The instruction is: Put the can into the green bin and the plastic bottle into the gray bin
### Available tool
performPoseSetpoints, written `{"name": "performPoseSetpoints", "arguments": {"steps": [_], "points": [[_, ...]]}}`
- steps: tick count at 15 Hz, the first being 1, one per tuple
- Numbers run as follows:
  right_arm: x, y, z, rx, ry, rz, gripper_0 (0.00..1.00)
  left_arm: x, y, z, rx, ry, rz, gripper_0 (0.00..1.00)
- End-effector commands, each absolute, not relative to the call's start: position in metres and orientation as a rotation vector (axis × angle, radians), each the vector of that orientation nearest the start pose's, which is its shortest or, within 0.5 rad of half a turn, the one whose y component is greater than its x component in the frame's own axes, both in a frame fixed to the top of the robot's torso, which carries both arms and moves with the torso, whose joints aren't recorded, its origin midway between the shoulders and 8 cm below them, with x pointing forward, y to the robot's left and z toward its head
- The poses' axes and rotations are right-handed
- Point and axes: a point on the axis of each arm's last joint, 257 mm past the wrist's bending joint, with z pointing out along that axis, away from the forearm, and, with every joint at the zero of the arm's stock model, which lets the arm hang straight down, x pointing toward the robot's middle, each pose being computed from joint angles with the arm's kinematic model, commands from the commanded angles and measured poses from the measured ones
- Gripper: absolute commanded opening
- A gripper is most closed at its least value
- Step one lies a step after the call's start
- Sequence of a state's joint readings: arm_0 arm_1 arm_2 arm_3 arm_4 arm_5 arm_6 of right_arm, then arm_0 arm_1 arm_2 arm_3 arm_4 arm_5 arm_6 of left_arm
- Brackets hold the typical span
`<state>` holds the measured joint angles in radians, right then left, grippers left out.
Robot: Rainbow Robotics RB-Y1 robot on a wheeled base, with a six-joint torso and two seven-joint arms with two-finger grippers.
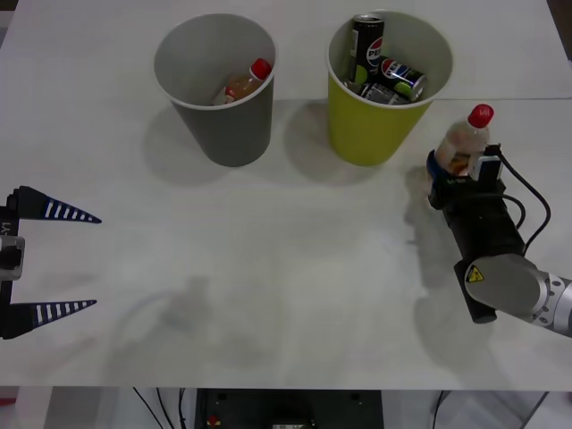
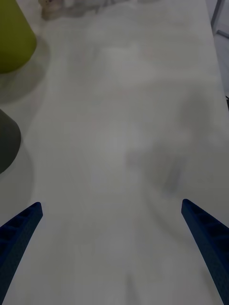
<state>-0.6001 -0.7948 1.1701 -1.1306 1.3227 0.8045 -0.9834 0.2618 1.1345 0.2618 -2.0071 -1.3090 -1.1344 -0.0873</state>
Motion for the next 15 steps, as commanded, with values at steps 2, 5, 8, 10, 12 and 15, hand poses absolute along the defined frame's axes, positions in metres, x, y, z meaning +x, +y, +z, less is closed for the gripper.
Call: {"name": "performPoseSetpoints", "arguments": {"steps": [2,5,8,10,12,15], "points": [[0.599,-0.299,-0.225,-0.087,1.522,0.003,0.00,0.341,0.286,-0.167,1.762,1.444,-0.118,1.00],[0.580,-0.299,-0.222,-0.119,1.539,0.042,0.00,0.341,0.286,-0.167,1.762,1.444,-0.118,1.00],[0.559,-0.298,-0.218,-0.202,1.589,0.090,0.00,0.341,0.286,-0.167,1.762,1.444,-0.118,1.00],[0.543,-0.293,-0.218,-0.262,1.634,0.129,0.00,0.341,0.286,-0.167,1.762,1.444,-0.118,1.00],[0.528,-0.289,-0.214,-0.317,1.685,0.173,0.00,0.341,0.286,-0.167,1.762,1.444,-0.118,1.00],[0.503,-0.284,-0.198,-0.376,1.773,0.269,0.00,0.341,0.286,-0.167,1.762,1.444,-0.118,1.00]]}}
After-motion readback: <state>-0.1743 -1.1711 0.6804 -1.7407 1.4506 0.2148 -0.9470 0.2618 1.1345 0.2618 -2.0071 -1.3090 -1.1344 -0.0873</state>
